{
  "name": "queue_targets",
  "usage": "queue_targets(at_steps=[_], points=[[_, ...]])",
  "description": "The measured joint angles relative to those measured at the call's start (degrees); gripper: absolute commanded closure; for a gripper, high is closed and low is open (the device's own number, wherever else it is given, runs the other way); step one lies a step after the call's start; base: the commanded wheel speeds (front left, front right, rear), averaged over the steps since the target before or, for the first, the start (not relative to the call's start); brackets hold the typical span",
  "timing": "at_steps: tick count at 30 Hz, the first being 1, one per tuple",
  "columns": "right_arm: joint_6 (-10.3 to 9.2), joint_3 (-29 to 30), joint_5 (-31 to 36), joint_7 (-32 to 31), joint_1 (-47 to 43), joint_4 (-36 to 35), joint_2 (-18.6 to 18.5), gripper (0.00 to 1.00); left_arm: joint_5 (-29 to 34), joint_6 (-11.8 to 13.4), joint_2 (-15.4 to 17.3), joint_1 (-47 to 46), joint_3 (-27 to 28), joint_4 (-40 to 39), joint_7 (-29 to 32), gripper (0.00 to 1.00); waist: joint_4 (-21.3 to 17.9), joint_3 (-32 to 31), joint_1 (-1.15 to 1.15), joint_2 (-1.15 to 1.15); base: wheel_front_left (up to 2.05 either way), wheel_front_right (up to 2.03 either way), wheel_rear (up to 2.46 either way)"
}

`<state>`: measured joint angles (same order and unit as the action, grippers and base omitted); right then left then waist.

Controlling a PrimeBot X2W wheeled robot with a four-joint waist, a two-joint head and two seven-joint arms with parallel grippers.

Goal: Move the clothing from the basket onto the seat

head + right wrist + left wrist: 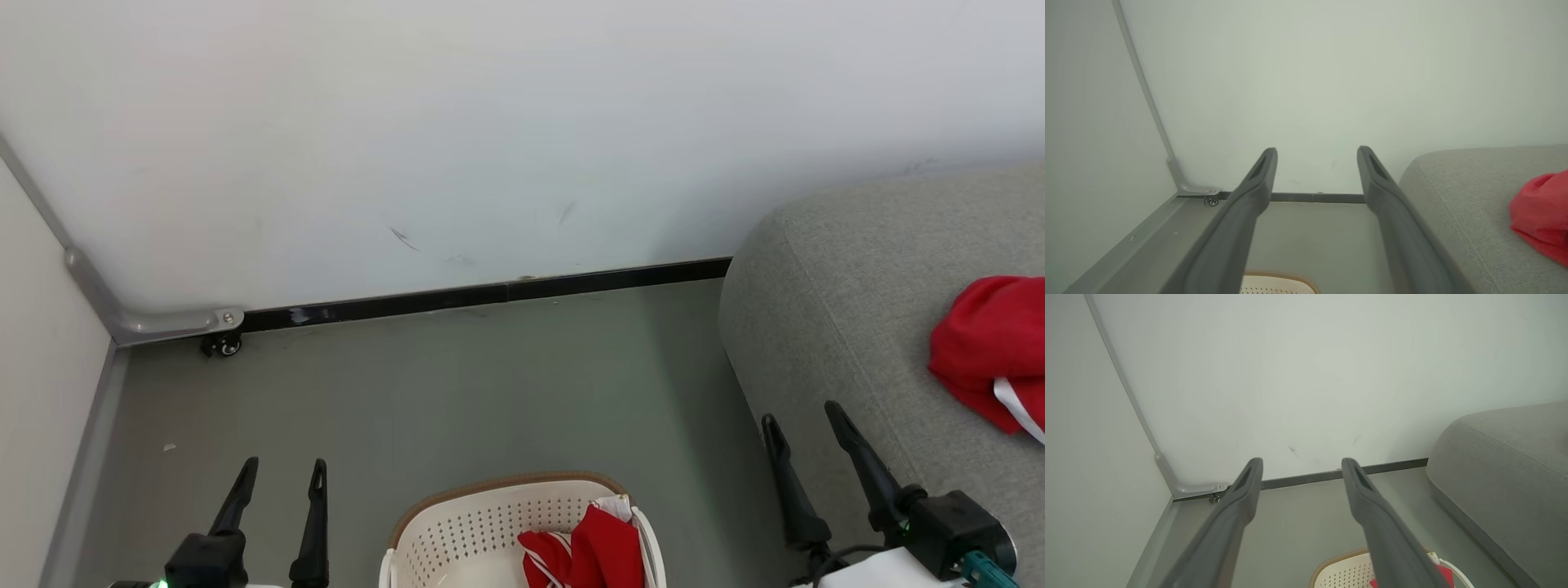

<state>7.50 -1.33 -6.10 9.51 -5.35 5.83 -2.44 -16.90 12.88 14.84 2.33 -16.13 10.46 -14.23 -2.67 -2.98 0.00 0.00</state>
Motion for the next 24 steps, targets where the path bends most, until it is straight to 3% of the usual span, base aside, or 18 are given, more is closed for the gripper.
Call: queue_targets(at_steps=[7,24], points=[[0.0,-0.16,-0.55,0.0,-0.26,-0.67,0.0,0.0,1.3,-1.41,0.43,-0.06,-1.49,-0.07,0.0,0.0,-0.39,0.56,0.0,0.0,0.0,0.0,0.0],[-0.01,7.03,0.69,0.05,-0.29,-4.53,0.1,0.0,3.81,-6.55,-0.51,-6.67,-8.12,1.55,0.11,0.0,-2.5,3.96,0.0,0.0,0.0,0.0,0.0]])
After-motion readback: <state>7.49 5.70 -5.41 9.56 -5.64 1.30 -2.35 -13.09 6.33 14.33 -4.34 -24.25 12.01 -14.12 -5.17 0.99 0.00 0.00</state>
